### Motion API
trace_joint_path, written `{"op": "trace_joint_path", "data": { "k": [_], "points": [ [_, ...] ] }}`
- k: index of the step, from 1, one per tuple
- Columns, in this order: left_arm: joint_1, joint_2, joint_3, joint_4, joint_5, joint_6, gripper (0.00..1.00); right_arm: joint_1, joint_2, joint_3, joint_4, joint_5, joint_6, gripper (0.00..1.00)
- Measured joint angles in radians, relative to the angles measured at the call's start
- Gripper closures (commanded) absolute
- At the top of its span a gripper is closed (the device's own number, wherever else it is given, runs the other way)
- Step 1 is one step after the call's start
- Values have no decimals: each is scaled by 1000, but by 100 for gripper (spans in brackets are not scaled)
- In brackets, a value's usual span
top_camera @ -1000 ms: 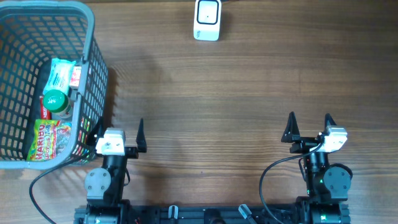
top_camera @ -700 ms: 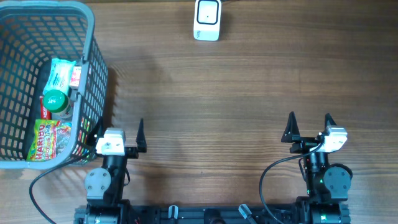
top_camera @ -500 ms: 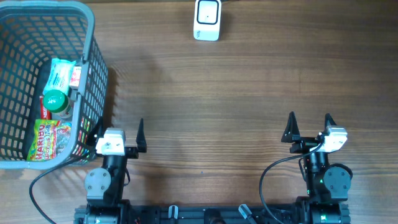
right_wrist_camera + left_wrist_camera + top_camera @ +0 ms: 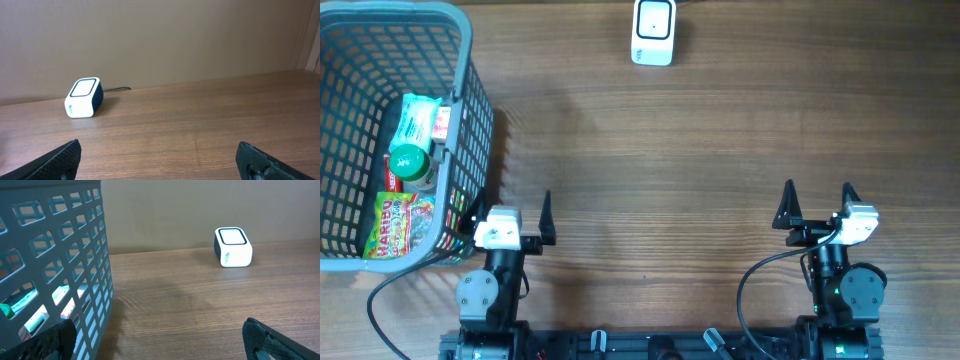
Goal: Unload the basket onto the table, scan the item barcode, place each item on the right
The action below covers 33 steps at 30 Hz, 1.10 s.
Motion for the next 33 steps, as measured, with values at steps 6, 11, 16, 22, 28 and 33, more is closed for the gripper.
{"op": "trace_joint_path", "data": {
  "k": [6, 11, 16, 22, 28, 33],
  "points": [
    [0, 0, 0, 0, 0, 0, 0, 0, 0, 0, 0, 0, 0, 0],
    [0, 0, 0, 0, 0, 0, 0, 0, 0, 0, 0, 0, 0, 0],
    [0, 0, 0, 0, 1, 0, 0, 0, 0, 0, 0, 0, 0, 0],
    [0, 0, 0, 9, 30, 0, 0, 0, 0, 0, 0, 0, 0, 0],
    [0, 0, 3, 20, 257, -5, 0, 0, 0, 0, 0, 0, 0, 0],
    [0, 1, 146, -94, 339, -90, 0, 0, 0, 0, 0, 0, 0, 0]
  ]
}}
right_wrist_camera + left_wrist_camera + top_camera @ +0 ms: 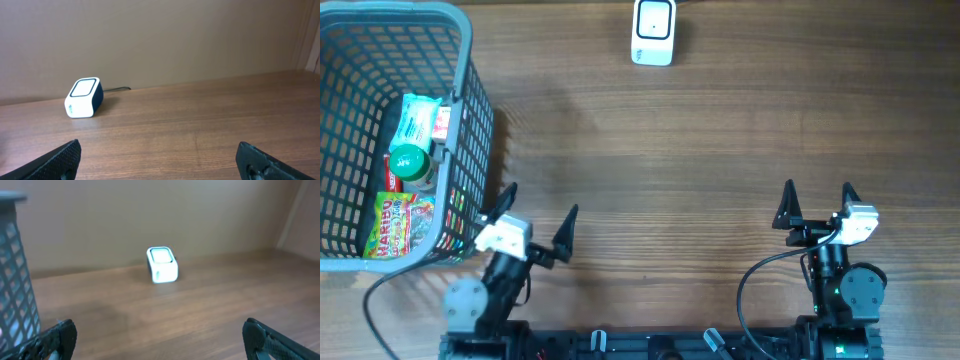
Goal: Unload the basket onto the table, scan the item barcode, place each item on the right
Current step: 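Reach the left gripper down into the basket toward the green-capped jar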
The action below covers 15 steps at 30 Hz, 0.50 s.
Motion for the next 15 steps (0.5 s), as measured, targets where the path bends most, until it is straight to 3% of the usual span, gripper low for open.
{"op": "trace_joint_path", "data": {
  "k": [7, 11, 15],
  "points": [
    [0, 180, 251, -60, 39, -63, 0, 0, 0, 0, 0, 0, 0, 0],
    [0, 479, 454, -134, 80, -80, 0, 0, 0, 0, 0, 0, 0, 0],
    [0, 799, 795, -417, 108, -69, 0, 0, 1, 0, -1, 0, 0, 0]
  ]
}}
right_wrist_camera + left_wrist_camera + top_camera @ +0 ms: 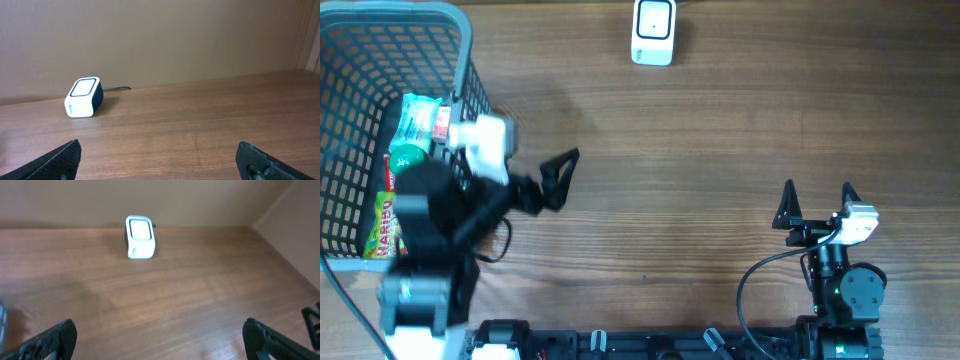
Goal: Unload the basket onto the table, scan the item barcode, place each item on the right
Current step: 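Reach the left gripper down into the basket toward the green-capped jar, then grasp the green-capped jar with the left gripper and lift it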
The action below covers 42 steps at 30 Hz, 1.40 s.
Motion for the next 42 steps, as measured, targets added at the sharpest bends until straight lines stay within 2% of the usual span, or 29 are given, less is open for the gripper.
{"op": "trace_joint_path", "data": {
  "k": [2, 6, 8, 10, 12, 16, 18, 21, 24, 28, 31, 32, 38, 42],
  "points": [
    [0, 95, 87, -16, 32, 16, 0, 0, 0, 0, 1, 0, 0, 0],
    [0, 214, 109, -17, 110, 28, 0, 0, 0, 0, 1, 0, 0, 0],
    [0, 247, 122, -23, 122, 28, 0, 0, 0, 0, 0, 0, 0, 0],
    [0, 280, 217, -43, 102, 19, 0, 0, 0, 0, 0, 0, 0, 0],
    [8, 300, 352, -95, 52, 6, 0, 0, 0, 0, 0, 0, 0, 0],
    [111, 371, 652, -324, -147, -77, 0, 0, 0, 0, 0, 0, 0, 0],
    [192, 405, 725, -376, -237, -135, 0, 0, 0, 0, 0, 0, 0, 0],
    [341, 449, 740, -450, -372, -238, 0, 0, 0, 0, 0, 0, 0, 0],
    [435, 501, 740, -511, -438, -276, 0, 0, 0, 0, 0, 0, 0, 0],
    [480, 581, 740, -508, -467, -190, 0, 0, 0, 0, 0, 0, 0, 0],
    [480, 676, 740, -504, -471, -61, 0, 0, 0, 0, 0, 0, 0, 0],
    [480, 736, 739, -507, -474, 20, 0, 0, 0, 0, 0, 0, 0, 0],
    [480, 848, 634, -451, -474, 247, 0, 0, 0, 0, 0, 0, 0, 0],
    [494, 937, 599, -433, -475, 325, 0, 0, 0, 0, 0, 0, 0, 0]
  ]
}}
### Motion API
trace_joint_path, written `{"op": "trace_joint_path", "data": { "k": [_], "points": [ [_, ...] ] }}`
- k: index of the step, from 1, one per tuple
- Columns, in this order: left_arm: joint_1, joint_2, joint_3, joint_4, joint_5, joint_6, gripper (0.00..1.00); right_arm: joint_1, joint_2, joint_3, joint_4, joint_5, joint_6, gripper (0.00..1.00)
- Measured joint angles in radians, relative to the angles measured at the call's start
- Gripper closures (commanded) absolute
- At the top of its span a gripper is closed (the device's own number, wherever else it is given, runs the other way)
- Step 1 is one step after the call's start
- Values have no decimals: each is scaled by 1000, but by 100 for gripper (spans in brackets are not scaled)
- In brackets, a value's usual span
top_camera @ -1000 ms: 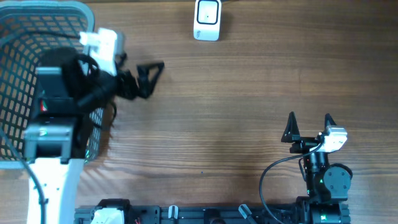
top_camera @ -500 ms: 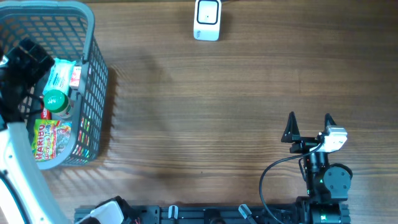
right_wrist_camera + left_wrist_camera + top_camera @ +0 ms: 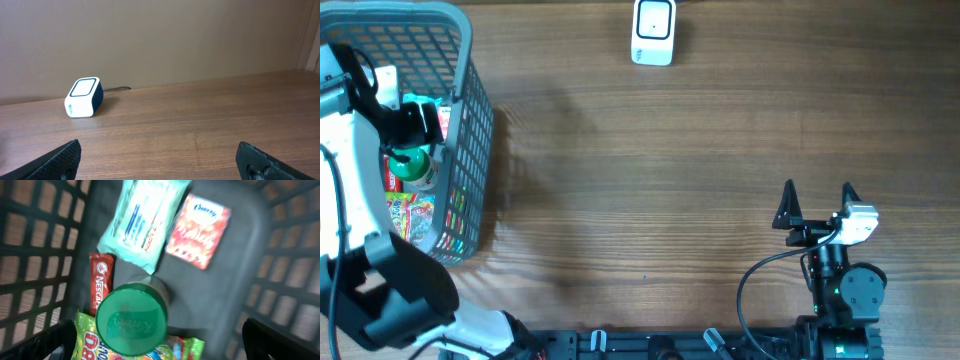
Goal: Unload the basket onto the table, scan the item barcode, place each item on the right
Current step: 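Grasp the green-capped jar with the left gripper and lift it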
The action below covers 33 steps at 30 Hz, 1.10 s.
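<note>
My left gripper (image 3: pixel 157 342) hangs open above the inside of the grey basket (image 3: pixel 470 120), pointing down, nothing between its fingers. Right below it stands a bottle with a green cap (image 3: pixel 131 318). Around the bottle lie a mint-green wipes packet (image 3: pixel 142 222), an orange-red tissue packet (image 3: pixel 198 230), a red Nescafe stick (image 3: pixel 100 282) and a Haribo bag (image 3: pixel 87 342). The white barcode scanner (image 3: pixel 653 32) sits at the table's far edge, well right of the basket. My right gripper (image 3: pixel 157 162) rests open and empty near the front edge.
The basket's high mesh walls (image 3: pixel 45 235) close in on the items from all sides. Wooden table (image 3: pixel 670 180) stretches between the basket and the scanner (image 3: pixel 83 97), whose cable runs off behind it. A wall stands behind the table.
My left arm, then raised beside the basket and looking across the table at the scanner, now hangs over the basket looking straight down at the items. The right arm has not moved.
Both arms rested open at the table's front edge. My left gripper then stood turned towards the scanner, then raised next to the basket, and now it hangs open above the green-capped bottle inside. The items and the right arm stayed put.
</note>
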Motion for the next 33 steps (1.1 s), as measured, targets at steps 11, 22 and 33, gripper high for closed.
{"op": "trace_joint_path", "data": {
  "k": [11, 22, 33],
  "points": [
    [77, 80, -19, 83, -3, 28, 0, 0, 0, 0, 0, 0, 0, 0],
    [77, 105, -185, 240, -3, 27, 0, 0, 0, 0, 0, 0, 0, 0],
    [77, 137, -196, 223, 27, -13, 41, 0, 0, 0, 0, 0, 0, 0]
  ]
}}
